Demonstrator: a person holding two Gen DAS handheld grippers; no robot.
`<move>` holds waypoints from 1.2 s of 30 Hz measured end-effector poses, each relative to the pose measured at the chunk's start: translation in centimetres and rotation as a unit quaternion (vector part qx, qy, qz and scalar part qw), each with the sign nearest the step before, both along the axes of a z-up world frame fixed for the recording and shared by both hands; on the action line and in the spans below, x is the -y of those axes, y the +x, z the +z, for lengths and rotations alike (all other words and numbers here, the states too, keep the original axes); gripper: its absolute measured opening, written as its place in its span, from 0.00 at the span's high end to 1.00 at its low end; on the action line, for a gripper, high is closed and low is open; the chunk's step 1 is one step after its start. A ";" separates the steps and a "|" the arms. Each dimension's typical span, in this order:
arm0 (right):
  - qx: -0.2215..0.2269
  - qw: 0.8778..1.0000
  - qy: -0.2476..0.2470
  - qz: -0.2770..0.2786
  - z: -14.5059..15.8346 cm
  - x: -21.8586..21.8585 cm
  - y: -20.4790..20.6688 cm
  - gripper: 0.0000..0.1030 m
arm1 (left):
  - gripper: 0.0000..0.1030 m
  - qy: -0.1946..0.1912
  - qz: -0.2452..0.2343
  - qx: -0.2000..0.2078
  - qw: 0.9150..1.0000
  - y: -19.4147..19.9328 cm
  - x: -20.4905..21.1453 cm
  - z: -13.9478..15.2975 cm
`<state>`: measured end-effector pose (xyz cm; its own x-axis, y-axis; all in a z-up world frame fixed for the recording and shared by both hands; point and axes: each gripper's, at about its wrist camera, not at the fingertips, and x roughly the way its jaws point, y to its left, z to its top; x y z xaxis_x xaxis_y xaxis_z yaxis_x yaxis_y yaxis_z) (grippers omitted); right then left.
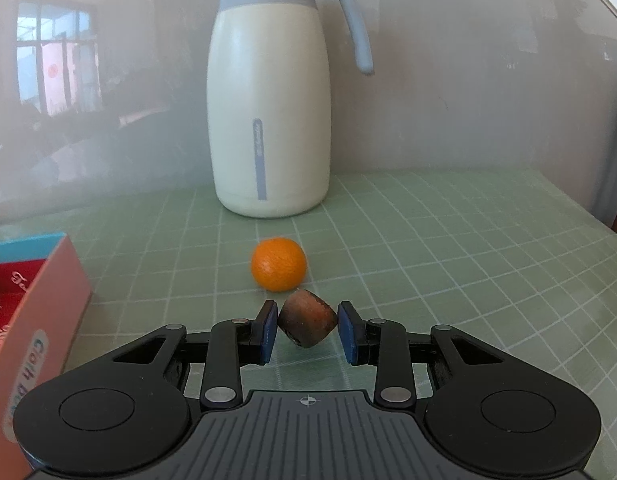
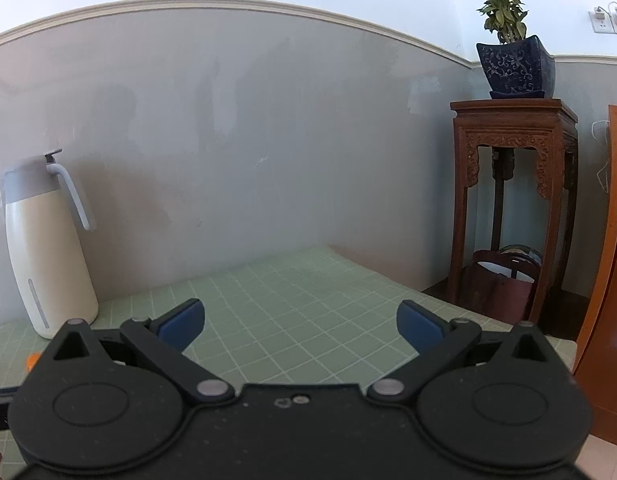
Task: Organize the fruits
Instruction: 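Carry the nut into the red box and open the left gripper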
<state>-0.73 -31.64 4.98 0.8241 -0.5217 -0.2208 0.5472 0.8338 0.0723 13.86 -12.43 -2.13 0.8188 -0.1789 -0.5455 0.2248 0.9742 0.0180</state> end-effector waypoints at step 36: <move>-0.036 0.995 -0.039 0.079 -0.4 -8.0 3.9 0.00 | 0.68 0.007 0.201 0.006 0.979 -3.3 -21.0 1.8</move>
